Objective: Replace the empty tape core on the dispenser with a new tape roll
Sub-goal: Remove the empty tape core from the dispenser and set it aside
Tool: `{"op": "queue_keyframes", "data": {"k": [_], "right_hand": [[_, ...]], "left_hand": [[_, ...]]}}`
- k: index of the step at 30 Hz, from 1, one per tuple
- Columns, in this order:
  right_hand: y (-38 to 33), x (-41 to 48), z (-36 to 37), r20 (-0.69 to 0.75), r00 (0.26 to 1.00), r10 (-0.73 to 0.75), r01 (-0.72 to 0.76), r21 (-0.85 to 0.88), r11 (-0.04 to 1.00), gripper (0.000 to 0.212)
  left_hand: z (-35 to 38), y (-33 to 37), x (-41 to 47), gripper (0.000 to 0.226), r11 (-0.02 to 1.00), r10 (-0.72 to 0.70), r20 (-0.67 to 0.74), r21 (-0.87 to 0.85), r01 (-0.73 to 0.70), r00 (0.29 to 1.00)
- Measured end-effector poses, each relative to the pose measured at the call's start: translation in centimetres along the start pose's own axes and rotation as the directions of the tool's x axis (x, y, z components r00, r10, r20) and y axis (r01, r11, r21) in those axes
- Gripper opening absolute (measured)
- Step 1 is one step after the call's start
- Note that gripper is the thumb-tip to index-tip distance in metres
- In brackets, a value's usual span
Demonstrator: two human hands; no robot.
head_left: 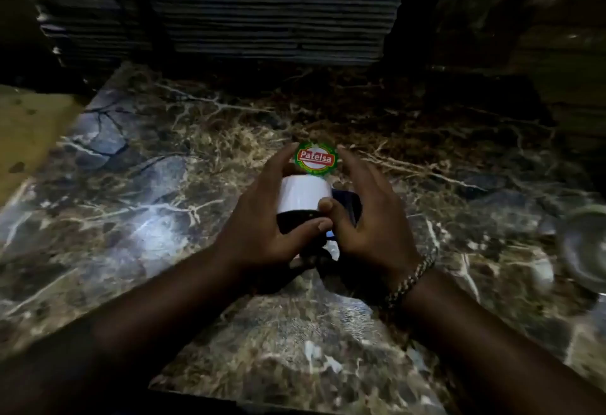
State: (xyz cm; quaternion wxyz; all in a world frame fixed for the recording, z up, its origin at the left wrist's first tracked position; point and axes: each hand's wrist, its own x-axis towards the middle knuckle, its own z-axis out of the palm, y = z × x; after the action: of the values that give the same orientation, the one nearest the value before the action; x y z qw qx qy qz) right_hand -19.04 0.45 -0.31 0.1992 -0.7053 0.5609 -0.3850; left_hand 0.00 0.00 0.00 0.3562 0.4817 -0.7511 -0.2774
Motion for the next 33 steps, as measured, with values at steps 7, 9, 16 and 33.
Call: {"op": "queue_keyframes", "data": {"k": [7, 9, 16, 33], "right_hand": [[0.2, -1.4, 0.6, -0.002, 1.0, -0.023, 0.023, 0.02, 1.0, 0.076], [0.3, -1.4, 0.6, 0.034, 0.999, -0.007, 0.007, 0.003, 1.0, 0.078], [-0.6, -2.8, -0.3, 0.108, 0.994, -0.03, 0.037, -0.063, 0.997, 0.08], [0.1, -4.8, -2.3, 0.15, 0.984, -0.094, 0.084, 0.072, 0.994, 0.072]], "left_hand": [[-0.5, -0.4, -0.7, 0.097, 0.999, 0.012, -0.007, 0.035, -0.012, 1.0], [-0.6, -0.7, -0.8, 0.096, 0.999, -0.034, 0.009, 0.014, 0.034, 0.999], [-0.4, -0.5, -2.5, 0.096, 0.996, -0.067, -0.008, -0.056, 0.066, 0.998], [-0.6, -1.9, -4.3, 0.102, 0.971, -0.071, 0.101, -0.221, 0.092, 0.992]]}}
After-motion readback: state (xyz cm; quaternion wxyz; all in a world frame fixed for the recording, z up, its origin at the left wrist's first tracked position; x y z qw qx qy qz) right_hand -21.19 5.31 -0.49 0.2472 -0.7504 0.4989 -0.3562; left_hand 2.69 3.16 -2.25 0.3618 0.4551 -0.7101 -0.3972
